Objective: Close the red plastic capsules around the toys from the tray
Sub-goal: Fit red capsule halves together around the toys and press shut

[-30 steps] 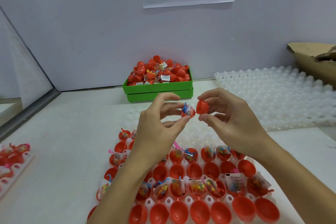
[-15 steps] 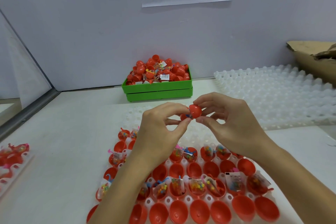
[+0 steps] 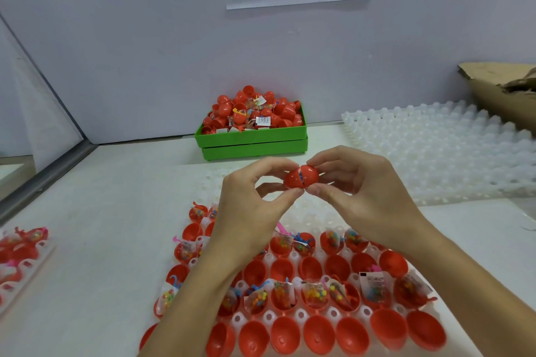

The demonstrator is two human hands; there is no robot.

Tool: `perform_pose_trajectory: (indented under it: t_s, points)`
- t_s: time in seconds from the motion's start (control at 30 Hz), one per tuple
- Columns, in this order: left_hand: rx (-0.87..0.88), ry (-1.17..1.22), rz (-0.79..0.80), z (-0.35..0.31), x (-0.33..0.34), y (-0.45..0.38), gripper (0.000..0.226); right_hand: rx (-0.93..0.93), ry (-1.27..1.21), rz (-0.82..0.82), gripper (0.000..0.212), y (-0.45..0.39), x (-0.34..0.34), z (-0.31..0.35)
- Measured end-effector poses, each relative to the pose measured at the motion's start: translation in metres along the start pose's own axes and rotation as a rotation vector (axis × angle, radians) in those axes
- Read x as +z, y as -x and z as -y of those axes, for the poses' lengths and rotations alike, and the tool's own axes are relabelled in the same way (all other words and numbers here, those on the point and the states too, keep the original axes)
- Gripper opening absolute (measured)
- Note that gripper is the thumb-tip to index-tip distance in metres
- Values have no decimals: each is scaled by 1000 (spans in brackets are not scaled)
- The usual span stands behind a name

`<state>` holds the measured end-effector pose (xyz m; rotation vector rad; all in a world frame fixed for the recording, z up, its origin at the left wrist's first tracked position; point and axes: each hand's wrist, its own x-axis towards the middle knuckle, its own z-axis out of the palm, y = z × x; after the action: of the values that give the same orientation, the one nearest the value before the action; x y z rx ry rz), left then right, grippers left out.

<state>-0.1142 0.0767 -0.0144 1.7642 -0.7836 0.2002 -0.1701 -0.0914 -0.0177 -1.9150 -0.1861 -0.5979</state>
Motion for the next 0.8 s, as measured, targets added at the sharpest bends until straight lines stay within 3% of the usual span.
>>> perform_pose_trajectory:
  t_s: [0.4, 0.8]
  points:
    - [-65, 171, -13, 0, 0, 0, 33, 67, -144, -117, 20, -3, 6, 1]
    - [-76, 59, -9, -5, -2, 0, 30, 70, -150, -103, 27, -2, 7, 2]
